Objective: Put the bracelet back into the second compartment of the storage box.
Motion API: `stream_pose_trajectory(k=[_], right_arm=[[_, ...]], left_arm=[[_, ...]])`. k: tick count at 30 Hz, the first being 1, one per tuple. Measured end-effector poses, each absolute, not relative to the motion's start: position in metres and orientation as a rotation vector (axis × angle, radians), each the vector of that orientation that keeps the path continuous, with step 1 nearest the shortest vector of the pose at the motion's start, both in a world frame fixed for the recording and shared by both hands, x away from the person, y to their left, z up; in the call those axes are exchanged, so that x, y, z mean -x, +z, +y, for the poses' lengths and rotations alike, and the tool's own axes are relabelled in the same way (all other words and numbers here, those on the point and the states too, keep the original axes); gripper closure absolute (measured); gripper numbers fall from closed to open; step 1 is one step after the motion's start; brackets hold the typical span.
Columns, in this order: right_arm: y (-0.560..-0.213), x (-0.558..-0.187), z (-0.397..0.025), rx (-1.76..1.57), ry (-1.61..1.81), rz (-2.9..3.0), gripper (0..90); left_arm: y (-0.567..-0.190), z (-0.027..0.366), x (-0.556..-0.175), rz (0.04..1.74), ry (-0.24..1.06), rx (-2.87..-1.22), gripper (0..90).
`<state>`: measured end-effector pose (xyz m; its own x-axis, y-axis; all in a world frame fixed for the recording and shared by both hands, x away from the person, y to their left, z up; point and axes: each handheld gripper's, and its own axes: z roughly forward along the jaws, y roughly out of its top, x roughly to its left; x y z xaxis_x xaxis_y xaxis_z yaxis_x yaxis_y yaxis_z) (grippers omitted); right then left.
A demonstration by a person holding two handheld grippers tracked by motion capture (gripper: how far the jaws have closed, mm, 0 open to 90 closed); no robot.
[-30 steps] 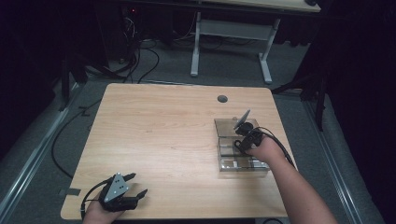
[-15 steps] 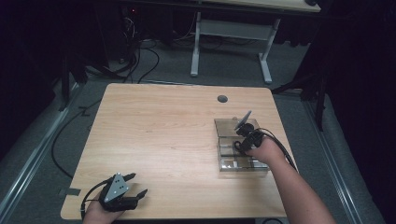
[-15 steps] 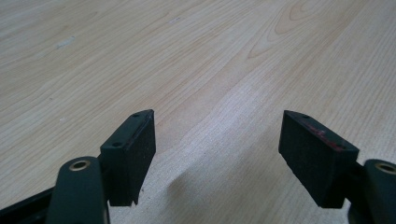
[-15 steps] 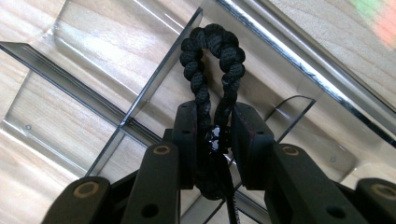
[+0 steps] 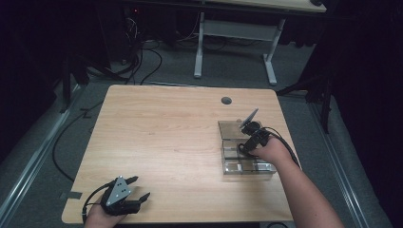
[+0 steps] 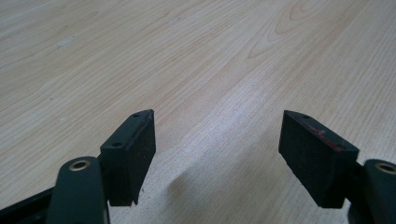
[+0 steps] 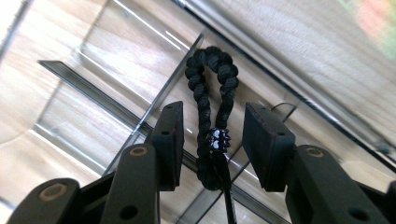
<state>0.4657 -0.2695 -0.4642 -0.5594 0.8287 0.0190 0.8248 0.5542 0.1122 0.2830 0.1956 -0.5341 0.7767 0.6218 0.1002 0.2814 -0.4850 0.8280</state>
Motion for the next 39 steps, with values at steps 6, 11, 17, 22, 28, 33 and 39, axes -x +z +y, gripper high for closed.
stream_pose_trajectory(k=[6,11,17,22,28,33,39], right_arm=[[-0.450,-0.465,-0.270,-1.457,0.207,2.716,58.2],[-0.443,-0.464,-0.272,-1.465,0.201,2.707,57.8],[-0.445,-0.463,-0.270,-1.480,0.190,2.712,56.8],[-0.445,-0.462,-0.269,-1.485,0.190,2.712,56.5],[-0.444,-0.459,-0.270,-1.485,0.196,2.709,56.5],[-0.442,-0.454,-0.272,-1.481,0.204,2.710,56.6],[-0.438,-0.441,-0.274,-1.470,0.221,2.702,60.7]], left_arm=[[-0.534,0.196,-0.283,0.672,0.494,-2.093,28.0],[-0.534,0.196,-0.283,0.671,0.493,-2.093,28.0],[-0.534,0.196,-0.283,0.671,0.492,-2.093,28.0],[-0.534,0.196,-0.283,0.671,0.492,-2.093,28.0],[-0.534,0.196,-0.283,0.671,0.492,-2.094,28.0],[-0.534,0.195,-0.283,0.671,0.493,-2.095,28.0],[-0.534,0.195,-0.283,0.669,0.493,-2.097,28.0]])
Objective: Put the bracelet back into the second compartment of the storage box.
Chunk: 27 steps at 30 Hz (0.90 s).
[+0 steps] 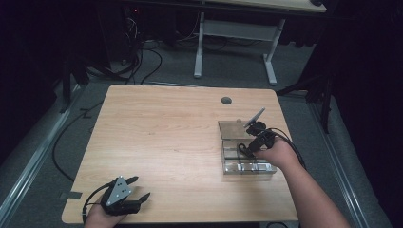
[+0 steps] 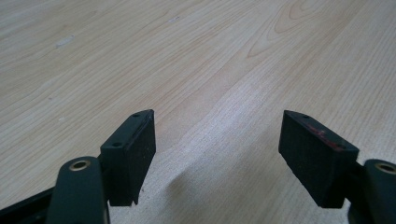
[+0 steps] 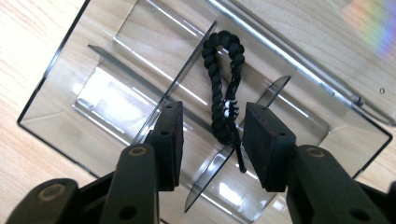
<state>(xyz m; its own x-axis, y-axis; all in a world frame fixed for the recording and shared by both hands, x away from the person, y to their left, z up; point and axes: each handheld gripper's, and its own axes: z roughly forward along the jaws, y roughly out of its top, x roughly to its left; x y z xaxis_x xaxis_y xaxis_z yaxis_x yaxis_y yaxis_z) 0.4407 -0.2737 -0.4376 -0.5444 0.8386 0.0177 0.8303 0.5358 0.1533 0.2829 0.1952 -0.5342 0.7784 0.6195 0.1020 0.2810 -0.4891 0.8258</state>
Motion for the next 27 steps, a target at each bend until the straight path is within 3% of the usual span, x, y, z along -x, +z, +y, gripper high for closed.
stream_pose_trajectory(k=[14,27], right_arm=[[-0.428,-0.409,-0.278,-1.461,0.322,2.662,71.4],[-0.428,-0.373,-0.275,-1.397,0.514,2.627,72.5]], left_arm=[[-0.534,0.195,-0.283,0.671,0.494,-2.095,28.1],[-0.534,0.195,-0.283,0.672,0.494,-2.098,28.3]])
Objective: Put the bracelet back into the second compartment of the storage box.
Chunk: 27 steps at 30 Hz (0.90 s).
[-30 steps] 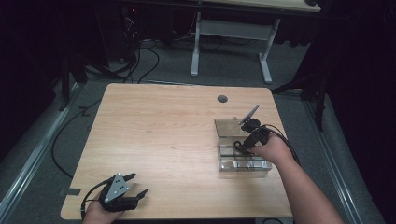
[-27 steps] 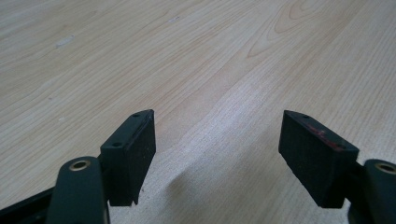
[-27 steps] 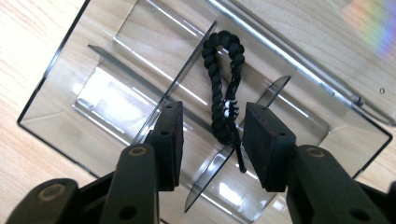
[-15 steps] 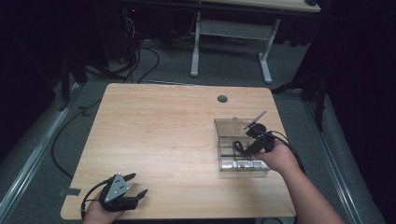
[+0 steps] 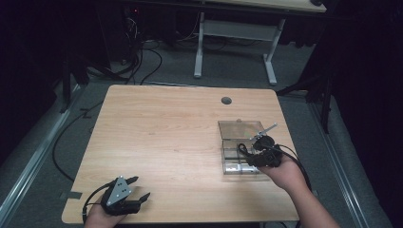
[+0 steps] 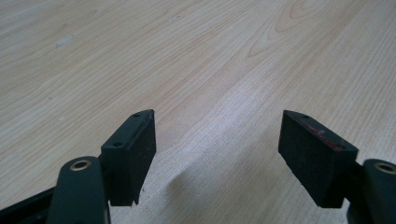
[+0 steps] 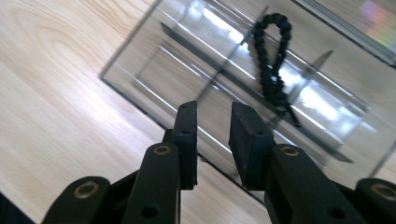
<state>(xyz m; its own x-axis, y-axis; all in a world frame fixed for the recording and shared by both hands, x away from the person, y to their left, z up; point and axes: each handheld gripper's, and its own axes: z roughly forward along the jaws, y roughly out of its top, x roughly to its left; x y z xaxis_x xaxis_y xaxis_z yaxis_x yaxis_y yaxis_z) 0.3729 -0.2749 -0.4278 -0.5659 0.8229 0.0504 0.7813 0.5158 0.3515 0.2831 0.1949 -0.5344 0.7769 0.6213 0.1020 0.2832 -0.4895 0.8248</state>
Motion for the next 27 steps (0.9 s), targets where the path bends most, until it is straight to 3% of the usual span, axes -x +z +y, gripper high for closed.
stream_pose_trajectory(k=[27], right_arm=[[-0.478,-0.304,-0.277,-1.248,0.917,2.413,65.4]], left_arm=[[-0.534,0.196,-0.283,0.681,0.495,-2.086,28.4]])
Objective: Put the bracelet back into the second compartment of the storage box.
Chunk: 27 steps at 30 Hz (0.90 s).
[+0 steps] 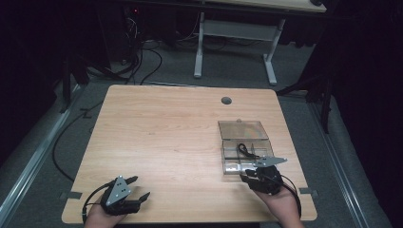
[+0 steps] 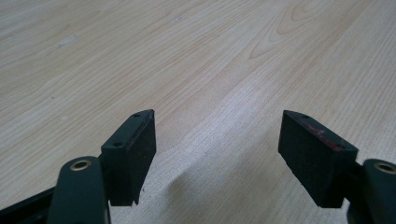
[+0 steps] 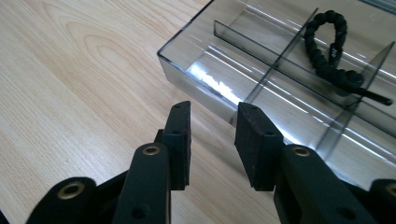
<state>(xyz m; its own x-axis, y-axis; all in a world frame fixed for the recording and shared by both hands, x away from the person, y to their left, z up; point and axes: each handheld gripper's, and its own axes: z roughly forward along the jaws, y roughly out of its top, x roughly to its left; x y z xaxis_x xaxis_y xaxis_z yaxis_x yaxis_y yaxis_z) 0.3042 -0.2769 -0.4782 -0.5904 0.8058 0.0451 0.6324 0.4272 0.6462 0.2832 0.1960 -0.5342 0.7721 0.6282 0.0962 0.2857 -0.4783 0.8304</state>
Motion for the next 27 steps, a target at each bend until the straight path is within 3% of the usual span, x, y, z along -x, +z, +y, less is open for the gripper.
stream_pose_trajectory(k=[15,27], right_arm=[[-0.526,-0.280,-0.270,-1.198,1.162,2.262,60.2],[-0.529,-0.279,-0.268,-1.202,1.158,2.257,57.0]], left_arm=[[-0.534,0.198,-0.284,0.682,0.488,-2.070,28.4],[-0.534,0.198,-0.283,0.681,0.487,-2.061,28.5]])
